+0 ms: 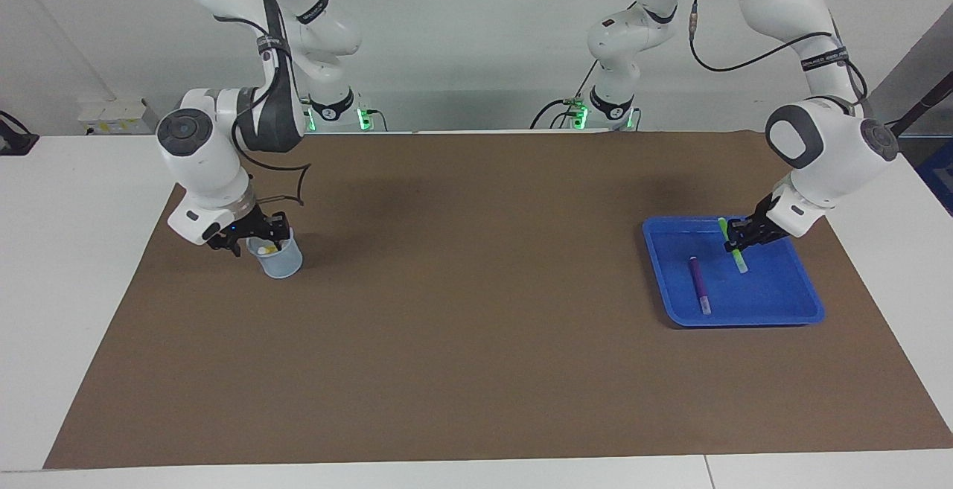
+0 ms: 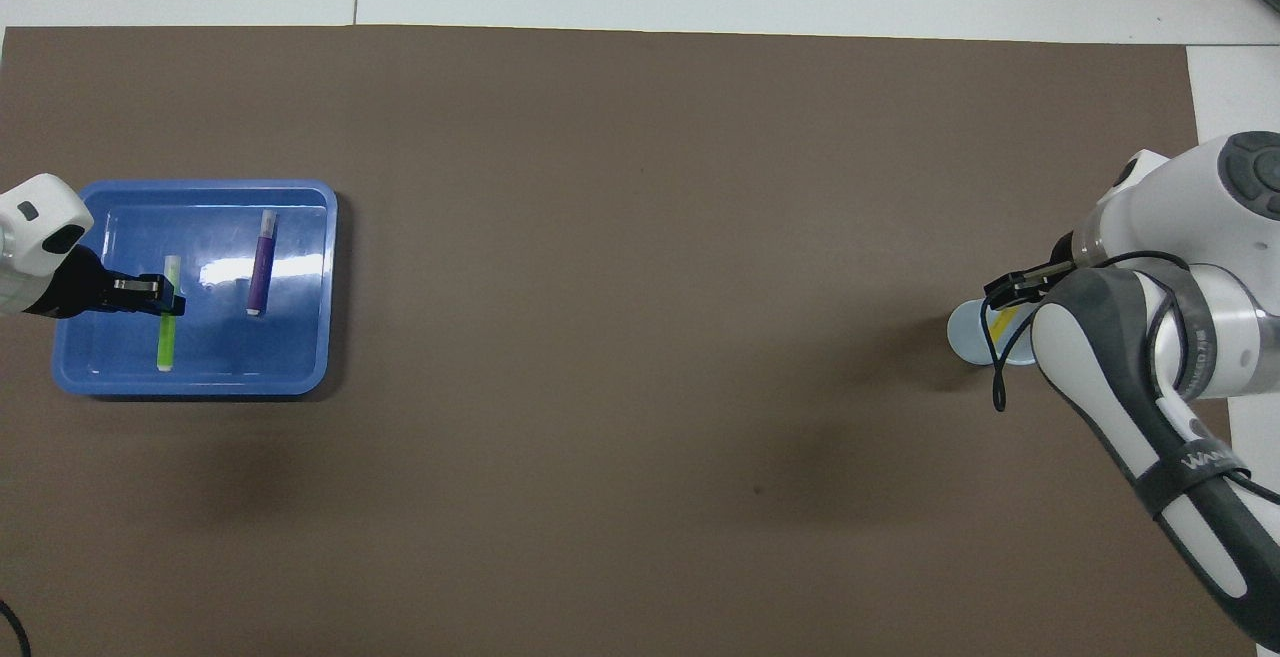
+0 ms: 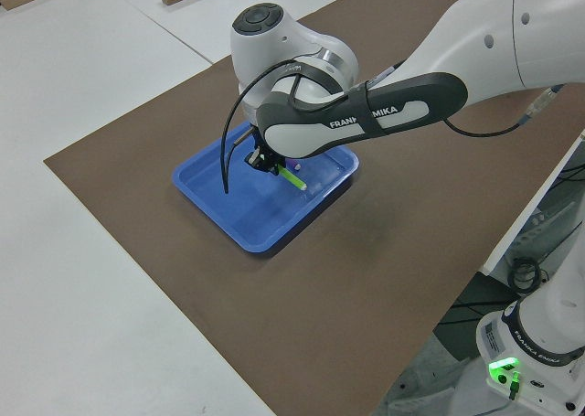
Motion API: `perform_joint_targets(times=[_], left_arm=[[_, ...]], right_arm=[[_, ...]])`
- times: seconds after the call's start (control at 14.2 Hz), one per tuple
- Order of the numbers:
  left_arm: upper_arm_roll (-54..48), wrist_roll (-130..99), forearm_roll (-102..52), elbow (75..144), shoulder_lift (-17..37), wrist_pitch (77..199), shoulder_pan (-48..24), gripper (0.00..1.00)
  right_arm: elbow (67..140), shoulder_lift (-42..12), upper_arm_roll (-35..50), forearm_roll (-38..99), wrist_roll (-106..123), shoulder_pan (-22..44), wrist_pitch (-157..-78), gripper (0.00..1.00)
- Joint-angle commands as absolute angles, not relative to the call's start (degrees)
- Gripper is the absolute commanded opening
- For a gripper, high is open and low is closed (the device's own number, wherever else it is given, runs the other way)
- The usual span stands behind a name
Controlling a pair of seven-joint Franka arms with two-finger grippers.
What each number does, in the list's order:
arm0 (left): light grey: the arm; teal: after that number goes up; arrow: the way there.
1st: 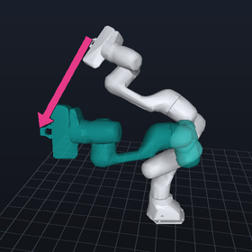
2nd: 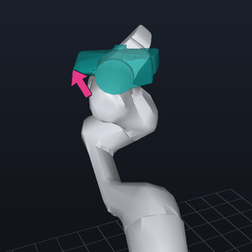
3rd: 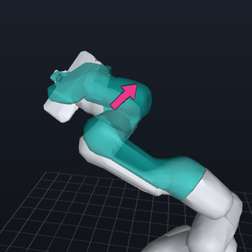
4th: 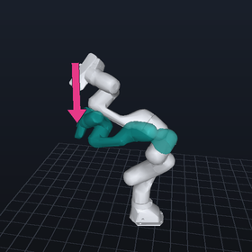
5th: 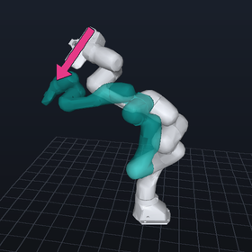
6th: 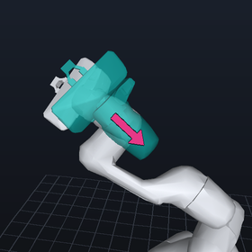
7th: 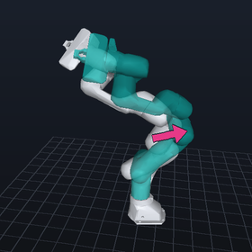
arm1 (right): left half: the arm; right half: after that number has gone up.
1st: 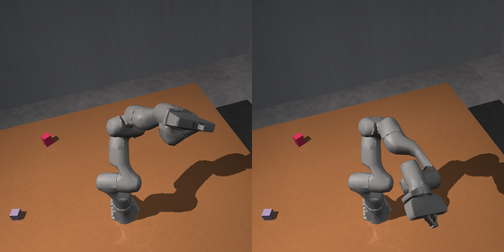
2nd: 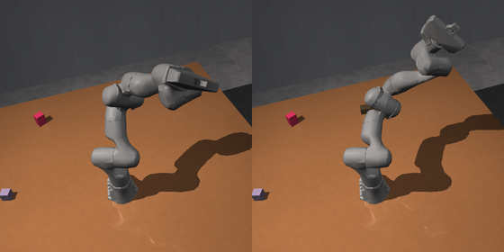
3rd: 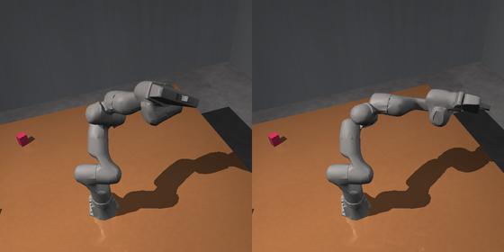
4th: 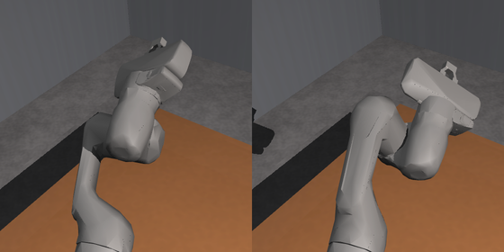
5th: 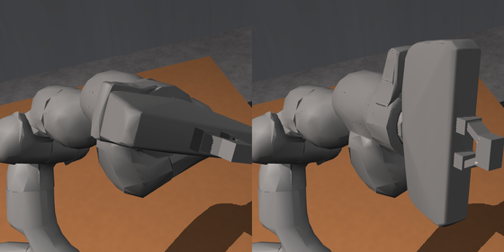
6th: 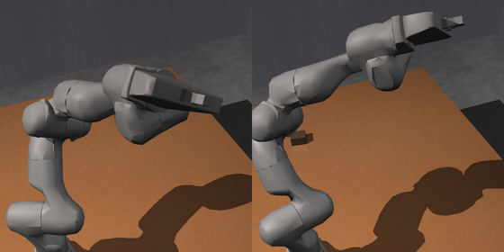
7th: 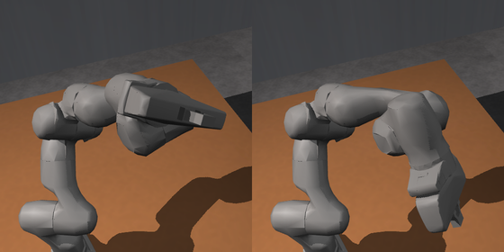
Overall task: Right arm passes pens to left for tray arrangement
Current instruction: 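Release the green pen in the tray while the right gripper grasps the yellow pen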
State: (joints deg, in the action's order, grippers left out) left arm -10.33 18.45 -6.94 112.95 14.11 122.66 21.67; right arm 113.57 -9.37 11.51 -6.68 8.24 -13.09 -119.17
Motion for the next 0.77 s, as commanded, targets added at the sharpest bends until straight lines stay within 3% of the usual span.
perform_joint_targets(times=[0.0,0.21,0.63,0.7], left_arm=[[-10.5,20.3,-5.7,113.1,16.1,125.9,22.5,0.00],[-10.4,20.4,-5.7,113.9,16.3,126.4,22.5,0.00],[-10.4,19.7,-5.9,117.9,16.7,130.3,23.5,0.00],[-10.4,19.6,-5.9,118.6,16.9,131.5,23.4,0.00]], right_arm=[[113.2,-10.2,12.1,-4.7,7.2,-13.4,-119.7,0.73],[113.4,-10.1,12.1,-4.6,7.1,-13.7,-119.2,0.67],[113.2,-9.9,12.1,-4.5,7.6,-14.5,-116.5,0.67],[113.2,-9.9,12.1,-4.5,7.6,-14.6,-116.5,0.61]])
